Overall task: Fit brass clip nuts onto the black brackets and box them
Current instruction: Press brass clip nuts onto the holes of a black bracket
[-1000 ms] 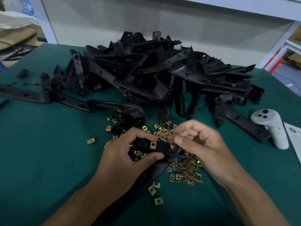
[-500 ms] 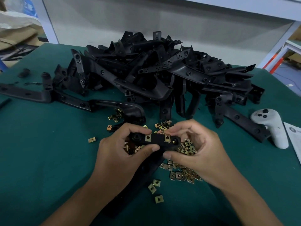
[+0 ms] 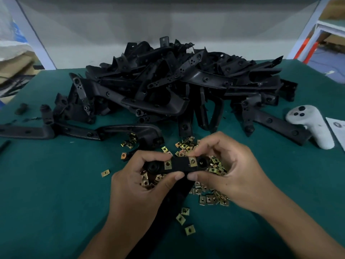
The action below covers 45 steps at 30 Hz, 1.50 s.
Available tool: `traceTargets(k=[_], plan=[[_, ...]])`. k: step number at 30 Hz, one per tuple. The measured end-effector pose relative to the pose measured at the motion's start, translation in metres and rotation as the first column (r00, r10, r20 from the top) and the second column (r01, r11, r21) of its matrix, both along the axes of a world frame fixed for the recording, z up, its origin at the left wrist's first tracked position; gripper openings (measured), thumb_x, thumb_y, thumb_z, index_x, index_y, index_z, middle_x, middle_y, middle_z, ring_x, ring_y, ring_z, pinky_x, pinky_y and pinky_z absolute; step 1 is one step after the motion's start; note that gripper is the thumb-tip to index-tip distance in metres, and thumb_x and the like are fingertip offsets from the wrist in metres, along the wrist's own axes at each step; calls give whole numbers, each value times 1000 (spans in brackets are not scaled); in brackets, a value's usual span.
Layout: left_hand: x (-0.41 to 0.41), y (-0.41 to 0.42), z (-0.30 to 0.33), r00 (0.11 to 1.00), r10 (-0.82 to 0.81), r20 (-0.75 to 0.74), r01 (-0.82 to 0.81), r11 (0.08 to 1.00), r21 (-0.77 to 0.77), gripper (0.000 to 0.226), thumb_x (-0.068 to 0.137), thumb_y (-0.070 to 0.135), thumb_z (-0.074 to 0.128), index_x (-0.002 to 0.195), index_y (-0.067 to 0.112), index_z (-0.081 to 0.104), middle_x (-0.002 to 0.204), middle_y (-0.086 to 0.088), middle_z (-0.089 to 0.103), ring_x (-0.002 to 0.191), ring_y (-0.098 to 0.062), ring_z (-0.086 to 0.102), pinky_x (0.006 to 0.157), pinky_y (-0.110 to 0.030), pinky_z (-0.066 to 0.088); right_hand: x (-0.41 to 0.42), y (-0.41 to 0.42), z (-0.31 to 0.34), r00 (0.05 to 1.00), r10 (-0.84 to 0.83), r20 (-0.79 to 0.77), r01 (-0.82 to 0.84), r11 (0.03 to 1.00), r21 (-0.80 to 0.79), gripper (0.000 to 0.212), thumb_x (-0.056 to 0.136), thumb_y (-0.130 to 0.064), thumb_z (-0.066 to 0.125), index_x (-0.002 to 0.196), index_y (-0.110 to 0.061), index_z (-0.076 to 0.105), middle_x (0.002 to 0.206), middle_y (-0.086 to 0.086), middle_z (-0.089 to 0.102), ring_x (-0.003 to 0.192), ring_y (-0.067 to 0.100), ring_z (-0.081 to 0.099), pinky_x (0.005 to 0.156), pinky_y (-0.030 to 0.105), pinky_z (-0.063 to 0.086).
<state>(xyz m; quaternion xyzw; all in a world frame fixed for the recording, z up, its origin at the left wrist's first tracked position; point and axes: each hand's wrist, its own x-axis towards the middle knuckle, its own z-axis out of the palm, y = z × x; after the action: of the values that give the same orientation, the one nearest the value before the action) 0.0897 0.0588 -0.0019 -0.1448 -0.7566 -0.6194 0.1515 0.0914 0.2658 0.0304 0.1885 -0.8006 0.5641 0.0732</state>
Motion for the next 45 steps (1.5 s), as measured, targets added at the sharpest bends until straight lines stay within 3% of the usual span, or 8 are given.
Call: traceTargets(k=[3, 9, 11, 18, 23, 32, 38, 45], plan=[[0, 0, 2, 999, -4, -45, 5, 1000, 24, 27, 71, 44, 80, 95, 46, 67, 89, 22, 74, 73, 2, 72, 56, -10, 54, -2, 3, 0, 991, 13, 135, -1, 997, -83, 41, 81, -41, 80, 118, -37, 65, 110, -8, 72, 103, 15, 68, 90, 29, 53], [-2, 1, 3, 988, 1, -155, -9, 999, -51, 30, 73, 39, 79, 99, 42, 65, 94, 28, 69, 82, 9, 68, 66, -1, 47, -2, -1, 4, 930, 129, 345, -59, 976, -208, 16, 85, -40, 68, 92, -26, 74, 89, -9, 67, 86, 5, 61, 77, 15, 48], [-2, 0, 2, 985, 8, -171, -22, 997, -78, 31, 73, 42, 79, 99, 45, 64, 94, 29, 68, 83, 9, 67, 68, -1, 46, -1, -5, 4, 925, 136, 355, -53, 971, -234, 5, 85, -33, 71, 81, -30, 73, 81, -11, 64, 79, 3, 58, 73, 13, 47], [1, 3, 1, 986, 48, -157, -60, 995, -77, 31, 72, 58, 78, 99, 49, 63, 94, 30, 69, 82, 9, 68, 66, -1, 47, 1, -13, -1, 904, 161, 396, 17, 912, -410, 16, 81, -17, 69, 69, -27, 73, 68, -13, 63, 66, -2, 56, 64, 11, 45], [4, 6, -3, 988, 107, -107, -109, 994, -13, 35, 69, 59, 81, 99, 49, 66, 89, 21, 74, 77, -3, 73, 63, -18, 58, 4, -22, -8, 912, 171, 374, 50, 857, -513, 5, 74, -30, 73, 70, -27, 71, 74, -6, 60, 74, 7, 55, 73, 20, 46], [10, 13, -1, 982, 122, -142, -124, 992, -7, 33, 74, 60, 80, 100, 47, 65, 90, 18, 71, 73, -5, 71, 61, -17, 55, 14, -39, -13, 932, 213, 294, 36, 752, -659, 12, 82, -25, 64, 71, -28, 61, 74, -10, 56, 70, 3, 54, 65, 22, 47], [8, 15, 2, 985, 126, -118, -131, 991, -38, 31, 73, 62, 79, 96, 49, 64, 86, 21, 71, 70, 0, 70, 58, -12, 53, 12, -41, -19, 895, 221, 387, 93, 756, -648, 14, 84, -42, 63, 80, -28, 63, 78, -8, 61, 73, 9, 60, 67, 25, 51], [3, 13, 5, 995, 98, -11, -96, 988, 120, 33, 68, 45, 82, 96, 42, 65, 88, 12, 72, 76, -1, 70, 68, -10, 54, 4, -32, -14, 892, 221, 395, 64, 802, -594, 27, 74, -31, 82, 95, -28, 66, 83, -10, 68, 80, 6, 65, 70, 19, 53]])
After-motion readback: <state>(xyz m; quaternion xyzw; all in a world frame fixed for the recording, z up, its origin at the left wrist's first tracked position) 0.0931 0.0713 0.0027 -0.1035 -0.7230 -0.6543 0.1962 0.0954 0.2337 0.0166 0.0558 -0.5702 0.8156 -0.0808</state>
